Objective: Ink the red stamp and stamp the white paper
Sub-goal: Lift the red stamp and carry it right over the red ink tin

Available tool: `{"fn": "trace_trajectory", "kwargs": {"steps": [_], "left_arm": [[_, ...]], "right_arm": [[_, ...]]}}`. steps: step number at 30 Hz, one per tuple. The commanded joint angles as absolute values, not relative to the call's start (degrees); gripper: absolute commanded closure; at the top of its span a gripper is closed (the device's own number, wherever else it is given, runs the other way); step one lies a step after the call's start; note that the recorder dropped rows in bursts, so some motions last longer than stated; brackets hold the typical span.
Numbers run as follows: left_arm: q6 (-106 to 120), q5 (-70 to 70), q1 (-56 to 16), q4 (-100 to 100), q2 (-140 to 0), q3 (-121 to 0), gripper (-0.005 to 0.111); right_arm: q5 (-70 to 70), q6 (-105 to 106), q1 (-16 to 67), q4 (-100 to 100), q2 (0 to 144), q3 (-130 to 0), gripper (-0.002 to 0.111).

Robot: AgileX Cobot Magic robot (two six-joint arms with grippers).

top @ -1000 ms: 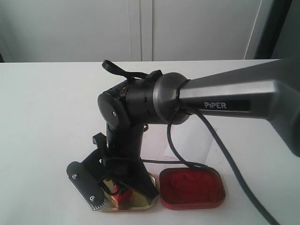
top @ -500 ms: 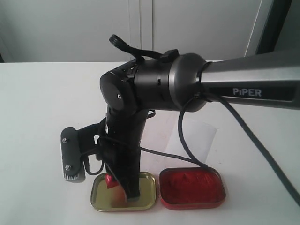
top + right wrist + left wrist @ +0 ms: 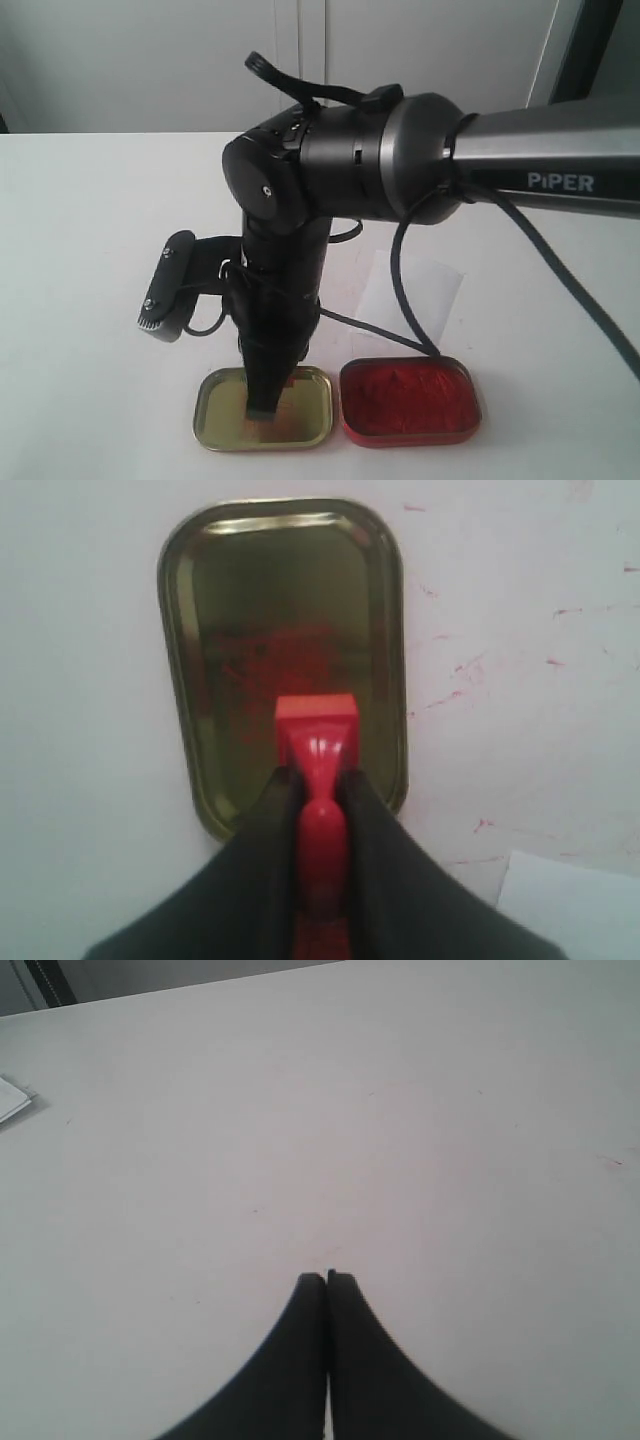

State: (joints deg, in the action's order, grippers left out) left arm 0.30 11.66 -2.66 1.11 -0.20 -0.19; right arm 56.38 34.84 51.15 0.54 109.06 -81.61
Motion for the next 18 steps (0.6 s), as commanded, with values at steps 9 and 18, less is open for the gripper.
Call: {"fn": "trace_trajectory", "kwargs": {"steps": [9,18], "left_arm": [[0.46,11.61,-2.46,0.96,0.0,0.0,0.107],[0.46,11.61,-2.46,0.96,0.0,0.0,0.107]], "right_arm": [[58.79,22.92,40.33,0.0,108.47,-81.51,0.108],[59.71,19.42,34.71,0.0,108.47,-81.51,0.108]]}}
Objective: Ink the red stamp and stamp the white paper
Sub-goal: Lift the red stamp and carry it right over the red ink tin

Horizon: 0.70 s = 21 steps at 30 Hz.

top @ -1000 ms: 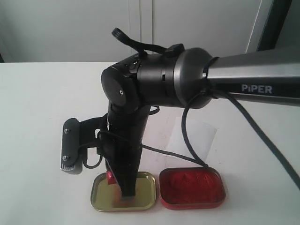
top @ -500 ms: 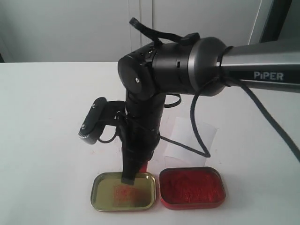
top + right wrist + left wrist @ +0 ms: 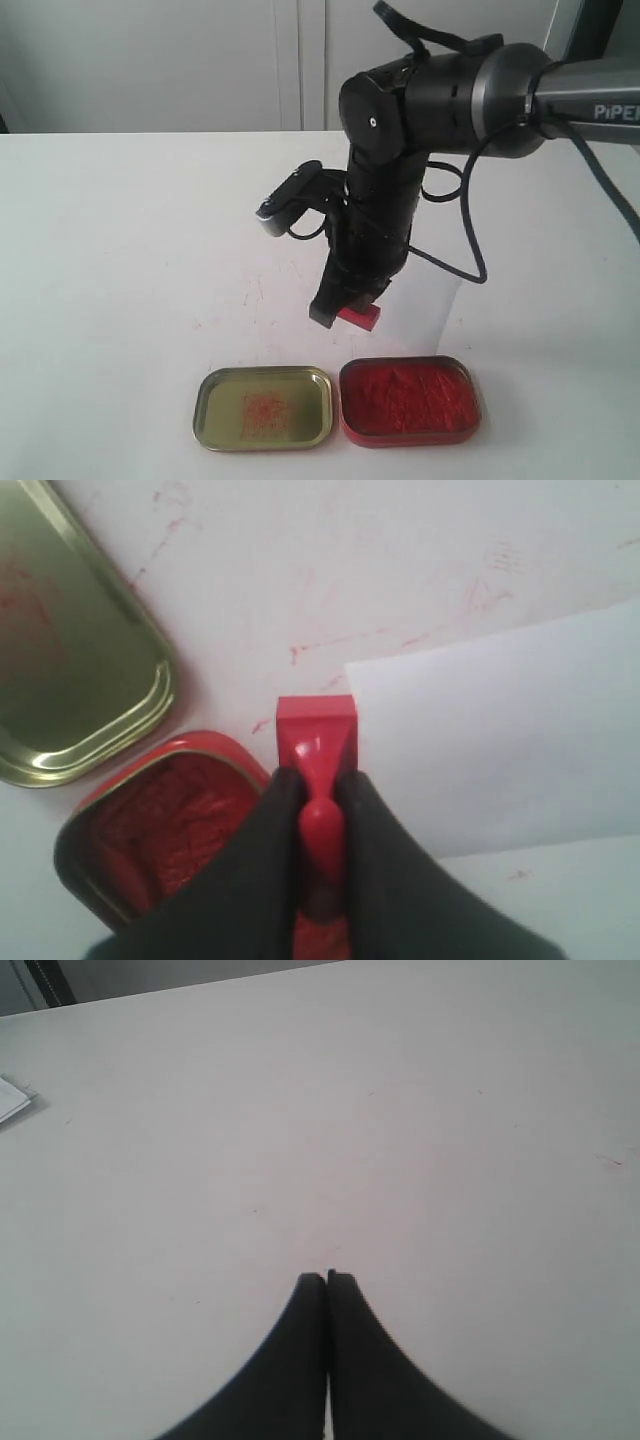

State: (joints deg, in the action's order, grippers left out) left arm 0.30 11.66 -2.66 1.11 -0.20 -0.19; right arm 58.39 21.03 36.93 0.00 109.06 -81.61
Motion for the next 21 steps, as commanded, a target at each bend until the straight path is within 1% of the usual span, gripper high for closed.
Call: {"fn": "trace_trajectory", "kwargs": {"steps": [1,6,12,21], "left_arm": [[0.46,11.61,-2.46,0.96,0.0,0.0,0.107],[0.46,11.61,-2.46,0.96,0.0,0.0,0.107],[0.46,11.61,-2.46,0.96,0.0,0.0,0.107],[0.46,11.61,-2.46,0.96,0.0,0.0,0.107]], "right_arm": [[60.14,18.87,34.37,0.0,108.47,-81.51,0.108],[63.52,14.93,31.76,0.0,108.23,-81.51,0.108],[63.84,9.57,29.24,0.0,105.64,-79.71,0.108],[62.22,2.28,28.44,0.0,99.51,-73.42,0.108]]}}
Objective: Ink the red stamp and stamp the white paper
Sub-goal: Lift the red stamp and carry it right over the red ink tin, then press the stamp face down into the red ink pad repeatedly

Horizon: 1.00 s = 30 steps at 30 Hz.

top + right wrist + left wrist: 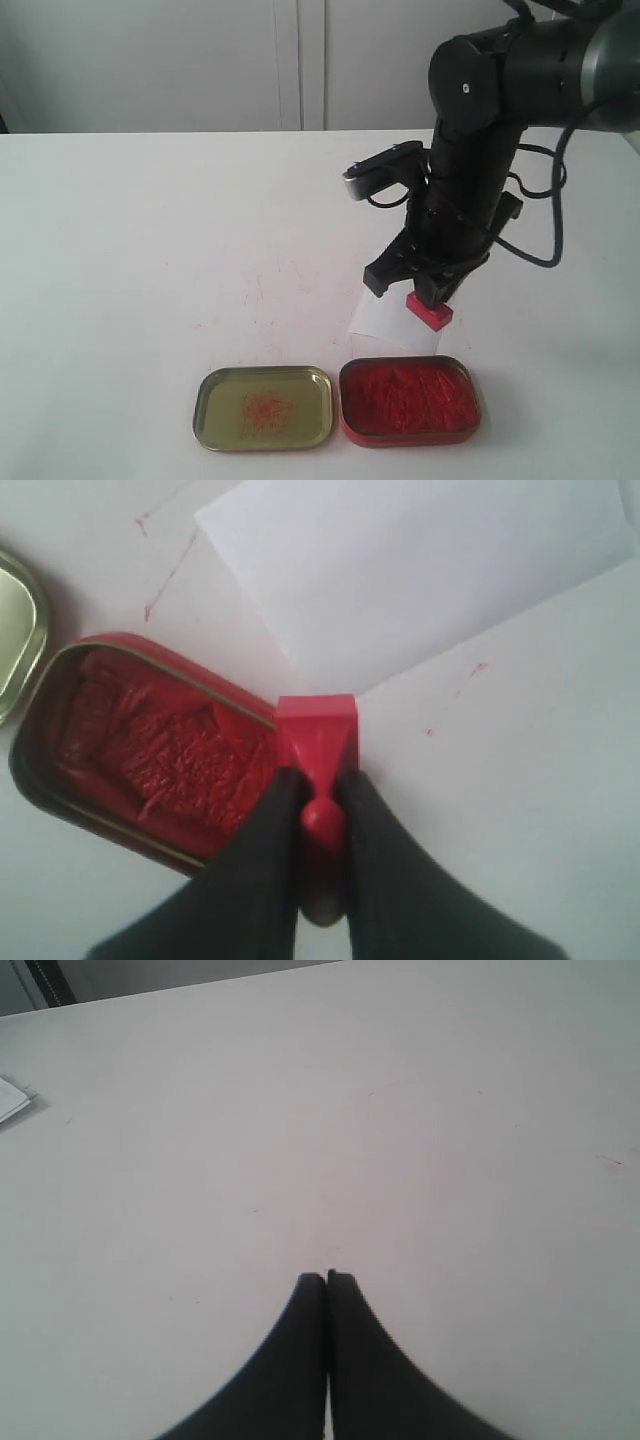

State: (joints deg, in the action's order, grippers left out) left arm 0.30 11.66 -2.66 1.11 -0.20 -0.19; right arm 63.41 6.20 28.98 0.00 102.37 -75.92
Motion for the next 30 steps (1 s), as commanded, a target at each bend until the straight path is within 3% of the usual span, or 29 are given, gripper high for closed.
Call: {"fn": "trace_trajectory", "kwargs": {"steps": [1,30], "left_arm": [[0.46,11.61,-2.46,0.96,0.0,0.0,0.107],[0.46,11.61,-2.46,0.96,0.0,0.0,0.107]], "right_arm": [[61.94,1.65,28.44,0.41,99.03,-72.69,0.108],[43.11,-10.1,33.29,2.01,93.29,-53.39,0.108]]}}
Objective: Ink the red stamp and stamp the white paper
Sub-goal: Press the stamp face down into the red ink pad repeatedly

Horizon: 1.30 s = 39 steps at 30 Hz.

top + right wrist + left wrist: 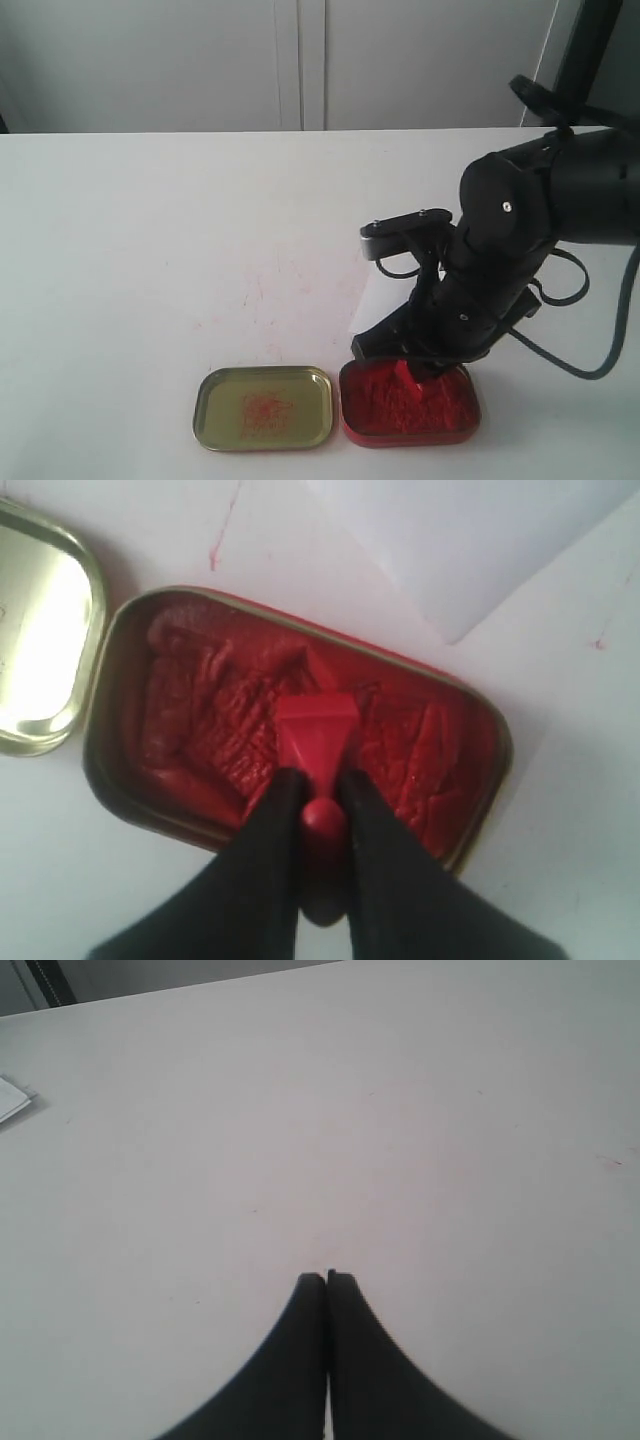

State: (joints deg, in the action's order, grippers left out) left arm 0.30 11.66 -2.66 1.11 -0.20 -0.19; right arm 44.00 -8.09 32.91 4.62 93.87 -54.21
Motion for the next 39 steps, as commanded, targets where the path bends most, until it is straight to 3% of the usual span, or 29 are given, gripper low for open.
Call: {"fn": "trace_trajectory", "kwargs": {"steps": [1,21,39], "left_arm": [[0.46,11.61,-2.46,0.96,0.0,0.0,0.107],[0.46,11.61,-2.46,0.96,0.0,0.0,0.107],[0.46,11.61,-2.46,0.96,0.0,0.0,0.107]], "right_arm": [[43.11,-11.16,33.29,0.87,93.29,-53.16,0.108],[30.98,-13.79,33.29,-1.52,98.16,-44.57,0.108],[30.36,-14.19,33.29,-1.52,98.13,-44.57,0.108]]}}
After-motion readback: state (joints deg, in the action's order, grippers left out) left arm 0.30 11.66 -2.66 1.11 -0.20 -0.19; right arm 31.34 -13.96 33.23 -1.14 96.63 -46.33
